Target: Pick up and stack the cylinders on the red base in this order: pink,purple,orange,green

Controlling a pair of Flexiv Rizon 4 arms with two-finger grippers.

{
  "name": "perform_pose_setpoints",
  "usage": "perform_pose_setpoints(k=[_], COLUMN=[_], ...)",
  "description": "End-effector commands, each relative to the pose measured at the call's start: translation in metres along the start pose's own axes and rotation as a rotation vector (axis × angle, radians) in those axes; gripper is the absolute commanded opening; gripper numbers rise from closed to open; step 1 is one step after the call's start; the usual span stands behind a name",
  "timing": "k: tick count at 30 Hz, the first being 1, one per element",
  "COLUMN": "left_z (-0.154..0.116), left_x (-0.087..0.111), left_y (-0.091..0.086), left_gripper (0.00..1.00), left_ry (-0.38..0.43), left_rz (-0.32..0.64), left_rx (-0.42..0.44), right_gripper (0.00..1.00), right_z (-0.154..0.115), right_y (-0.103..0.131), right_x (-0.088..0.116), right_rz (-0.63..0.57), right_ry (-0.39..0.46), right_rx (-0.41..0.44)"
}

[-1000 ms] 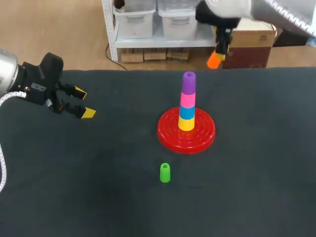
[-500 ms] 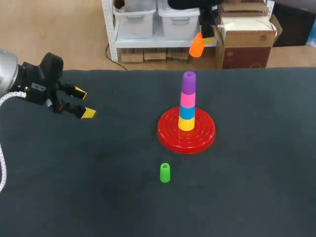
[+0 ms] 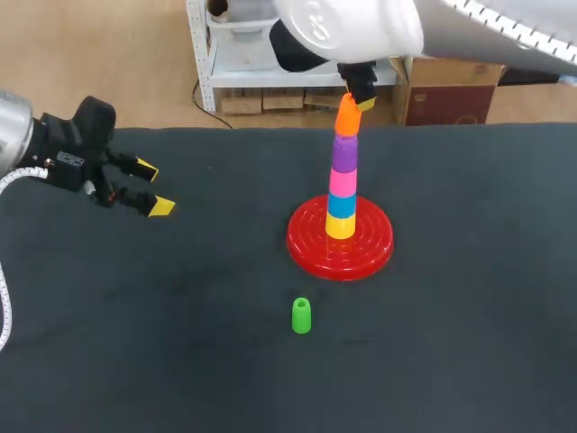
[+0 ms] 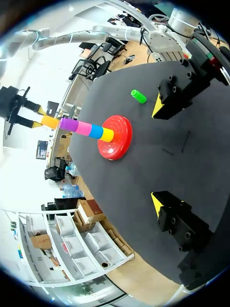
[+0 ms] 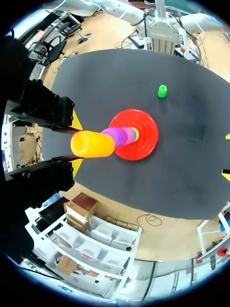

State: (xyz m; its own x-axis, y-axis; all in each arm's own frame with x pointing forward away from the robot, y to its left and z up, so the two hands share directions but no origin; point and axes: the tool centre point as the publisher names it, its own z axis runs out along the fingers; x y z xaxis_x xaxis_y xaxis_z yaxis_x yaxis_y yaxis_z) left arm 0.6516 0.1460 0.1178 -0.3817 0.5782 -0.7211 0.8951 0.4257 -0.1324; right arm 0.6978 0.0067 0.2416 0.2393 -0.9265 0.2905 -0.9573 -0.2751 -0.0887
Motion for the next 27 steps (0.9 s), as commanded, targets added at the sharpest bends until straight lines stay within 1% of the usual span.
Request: perform_pose_setpoints(k=[1, 14, 19, 27], left_z=[0.0, 0.0, 0.0, 0.0], left_x=[0.001, 0.001, 0.001, 0.001], left_y=[0.0, 0.0, 0.0, 0.0], left_gripper=[1.0, 1.0, 1.0, 1.0], left_ry=[-0.002, -0.002, -0.002, -0.002], left_rz=[0.001, 0.001, 0.001, 0.001], left_rx=[0.0, 0.0, 0.0, 0.0], right_gripper=[0.0, 0.0, 0.0, 0.0], right_z=[0.0, 0.006, 0.004, 0.006], right_y=[-0.008, -0.015, -0.009, 0.005], right_x=[-0.003, -0.01, -0.013, -0.009], right_rz=[-0.017, -0.074, -0.096, -0.078], right_ry=[0.007, 0.02, 0.02, 0.018], right_rx=[-0.043, -0.088, -0.092, -0.105])
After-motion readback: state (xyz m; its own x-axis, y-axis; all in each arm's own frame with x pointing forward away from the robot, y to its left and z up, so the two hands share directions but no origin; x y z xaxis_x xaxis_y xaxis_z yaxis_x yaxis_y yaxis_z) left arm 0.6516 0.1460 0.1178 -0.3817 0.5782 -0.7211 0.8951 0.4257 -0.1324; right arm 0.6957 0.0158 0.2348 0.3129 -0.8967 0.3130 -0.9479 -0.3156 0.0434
